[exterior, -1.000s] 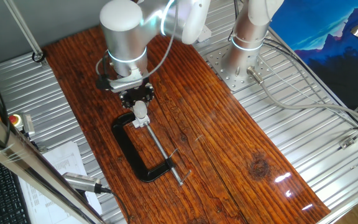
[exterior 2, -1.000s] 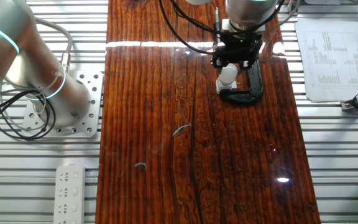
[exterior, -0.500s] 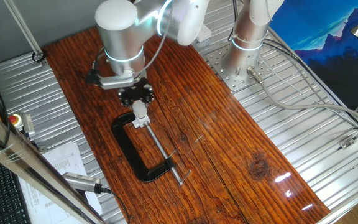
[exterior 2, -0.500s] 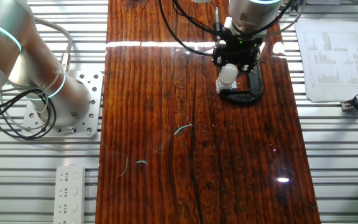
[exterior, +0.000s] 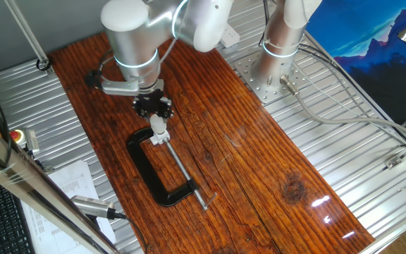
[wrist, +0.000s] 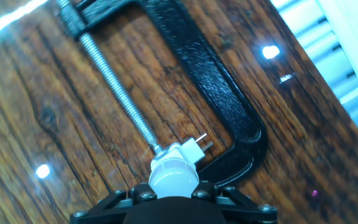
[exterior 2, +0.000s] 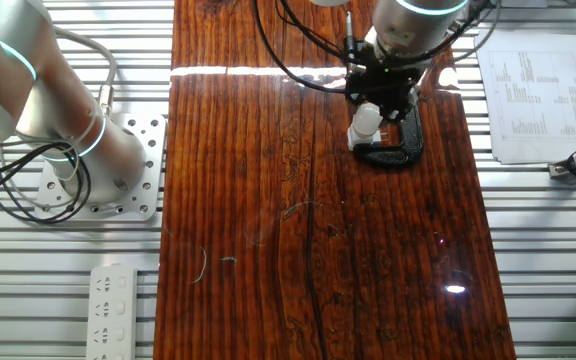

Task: Install the light bulb by rotating it

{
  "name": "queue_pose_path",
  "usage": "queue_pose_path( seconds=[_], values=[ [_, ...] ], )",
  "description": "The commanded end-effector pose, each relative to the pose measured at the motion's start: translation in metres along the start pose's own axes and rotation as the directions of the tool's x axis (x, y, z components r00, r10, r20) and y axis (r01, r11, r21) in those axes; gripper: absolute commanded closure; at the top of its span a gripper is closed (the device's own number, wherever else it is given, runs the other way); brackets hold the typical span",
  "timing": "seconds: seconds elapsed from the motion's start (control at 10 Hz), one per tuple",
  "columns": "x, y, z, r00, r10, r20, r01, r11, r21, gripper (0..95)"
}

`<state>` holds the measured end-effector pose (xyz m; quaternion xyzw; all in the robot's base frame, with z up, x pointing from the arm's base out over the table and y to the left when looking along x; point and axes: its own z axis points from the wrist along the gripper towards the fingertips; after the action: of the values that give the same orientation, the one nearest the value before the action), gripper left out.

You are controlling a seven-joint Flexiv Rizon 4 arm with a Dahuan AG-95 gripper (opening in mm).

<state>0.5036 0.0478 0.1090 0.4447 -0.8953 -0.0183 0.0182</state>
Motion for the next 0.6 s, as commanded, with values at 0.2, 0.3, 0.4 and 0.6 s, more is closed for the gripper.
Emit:
queue_pose_path(
  seconds=[0.2, 0.3, 0.4, 0.6],
  values=[
    [0.0009, -0.0004, -0.0004, 0.972, 0.237, -0.003, -0.237, 0.971, -0.015, 95.0],
    [0.0008, -0.0004, -0.0004, 0.962, 0.274, -0.005, -0.274, 0.961, -0.02, 95.0],
    [0.0008, -0.0004, -0.0005, 0.953, 0.302, -0.006, -0.302, 0.953, -0.031, 95.0],
    [0.0007, -0.0002, -0.0003, 0.928, 0.371, -0.006, -0.371, 0.928, -0.034, 95.0]
  ],
)
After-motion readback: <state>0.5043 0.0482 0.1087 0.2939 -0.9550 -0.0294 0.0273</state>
